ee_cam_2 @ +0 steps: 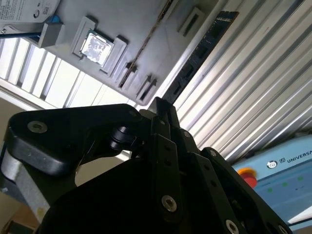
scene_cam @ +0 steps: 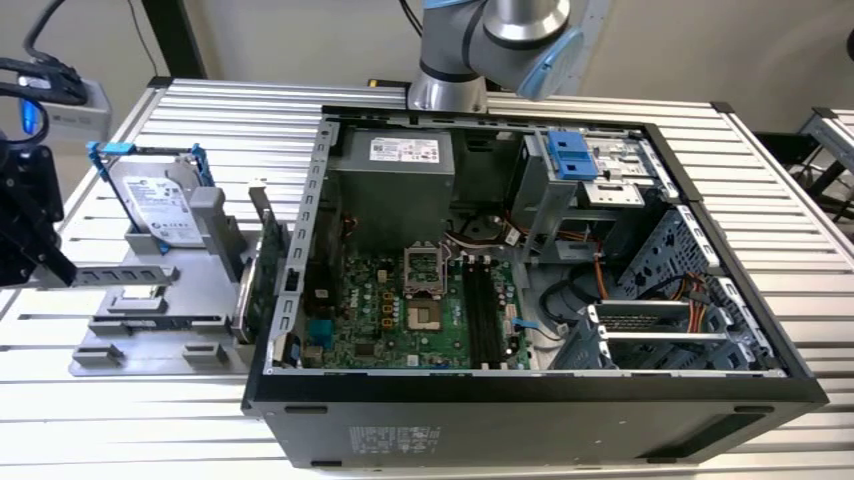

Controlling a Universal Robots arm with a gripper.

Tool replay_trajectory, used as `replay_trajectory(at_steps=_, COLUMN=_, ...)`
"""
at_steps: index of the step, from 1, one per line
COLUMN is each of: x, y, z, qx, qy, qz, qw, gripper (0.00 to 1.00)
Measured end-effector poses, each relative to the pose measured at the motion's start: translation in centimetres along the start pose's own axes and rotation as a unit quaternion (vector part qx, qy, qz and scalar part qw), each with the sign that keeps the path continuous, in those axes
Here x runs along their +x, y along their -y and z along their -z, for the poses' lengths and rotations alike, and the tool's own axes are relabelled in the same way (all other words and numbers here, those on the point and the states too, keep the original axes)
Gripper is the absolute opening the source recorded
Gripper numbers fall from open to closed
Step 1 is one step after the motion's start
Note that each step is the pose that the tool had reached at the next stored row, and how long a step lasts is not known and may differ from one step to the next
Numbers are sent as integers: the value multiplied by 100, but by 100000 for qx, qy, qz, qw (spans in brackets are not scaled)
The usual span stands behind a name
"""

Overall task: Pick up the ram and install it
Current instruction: 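Pick up the ram and move it above insertion slot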

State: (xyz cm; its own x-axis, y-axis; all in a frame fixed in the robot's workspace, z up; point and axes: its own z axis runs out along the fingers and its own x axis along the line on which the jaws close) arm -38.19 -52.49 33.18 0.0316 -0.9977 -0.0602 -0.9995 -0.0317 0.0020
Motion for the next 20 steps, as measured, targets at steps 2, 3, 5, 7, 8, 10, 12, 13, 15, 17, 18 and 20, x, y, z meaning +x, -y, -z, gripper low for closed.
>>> replay_trajectory(at_steps=2, x=-1, y=0, z=22, qx=0, qy=0, qz=-3, qw=100000, gripper=0)
replay_trajectory(at_steps=3, x=-2, y=0, z=33, qx=-1, qy=0, qz=-1, qw=100000, gripper=0)
replay_trajectory(at_steps=5, x=-3, y=0, z=55, qx=2, qy=5, qz=-2, qw=100000, gripper=0)
replay_trajectory(at_steps=7, x=-5, y=0, z=78, qx=3, qy=4, qz=-1, qw=100000, gripper=0)
replay_trajectory(at_steps=8, x=-5, y=0, z=89, qx=-1, qy=1, qz=1, qw=100000, gripper=0)
replay_trajectory(at_steps=10, x=-7, y=0, z=109, qx=2, qy=3, qz=1, qw=100000, gripper=0)
replay_trajectory(at_steps=12, x=-8, y=0, z=130, qx=-2, qy=1, qz=0, qw=100000, gripper=0)
replay_trajectory(at_steps=13, x=-9, y=-1, z=140, qx=2, qy=3, qz=-1, qw=100000, gripper=0)
replay_trajectory(at_steps=15, x=-10, y=0, z=164, qx=-2, qy=1, qz=-3, qw=100000, gripper=0)
replay_trajectory(at_steps=17, x=-11, y=0, z=186, qx=-2, qy=0, qz=-2, qw=100000, gripper=0)
replay_trajectory(at_steps=18, x=-12, y=0, z=198, qx=-2, qy=1, qz=0, qw=100000, gripper=0)
replay_trajectory(at_steps=20, x=-14, y=0, z=223, qx=-2, qy=0, qz=-1, qw=100000, gripper=0)
